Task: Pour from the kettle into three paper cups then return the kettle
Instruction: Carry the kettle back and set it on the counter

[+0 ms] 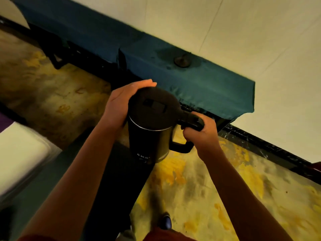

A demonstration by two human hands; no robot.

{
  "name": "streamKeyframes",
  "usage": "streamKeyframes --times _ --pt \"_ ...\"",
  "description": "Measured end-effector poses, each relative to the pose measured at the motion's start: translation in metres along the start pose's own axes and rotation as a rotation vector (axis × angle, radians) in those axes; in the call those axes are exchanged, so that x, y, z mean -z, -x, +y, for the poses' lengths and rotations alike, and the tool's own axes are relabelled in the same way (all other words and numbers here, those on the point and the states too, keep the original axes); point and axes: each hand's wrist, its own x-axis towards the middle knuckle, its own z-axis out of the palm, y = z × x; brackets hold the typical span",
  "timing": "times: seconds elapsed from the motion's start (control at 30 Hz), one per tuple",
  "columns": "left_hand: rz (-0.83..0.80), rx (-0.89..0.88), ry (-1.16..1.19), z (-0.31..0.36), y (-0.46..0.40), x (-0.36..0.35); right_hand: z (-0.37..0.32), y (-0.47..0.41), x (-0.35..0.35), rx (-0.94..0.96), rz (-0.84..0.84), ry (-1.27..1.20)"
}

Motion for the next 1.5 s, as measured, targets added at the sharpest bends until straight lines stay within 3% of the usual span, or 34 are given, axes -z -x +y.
streamKeyframes --times 0.2,0.4,0.63,1.13,1.5 --pt "0.060 0.106 0.272 0.043 -0.029 -0.089 -0.013 -0.002 0.082 0.031 0.075 -0.140" --pt "0.049 0.105 0.266 0.068 -0.058 -0.177 -0.010 -0.015 0.173 0.090 0.119 -0.127" --pt "0.041 0.070 0.250 0.082 -0.082 -0.235 -0.009 -0.031 0.230 0.074 0.159 -0.195" --pt "-0.028 0.123 0.329 0.031 -0.218 -0.243 0.023 -0.153 0.241 0.033 0.165 -0.192" --pt "0.052 0.160 0.393 -0.006 -0.338 -0.235 0.053 -0.281 0.234 0.021 0.132 -0.200"
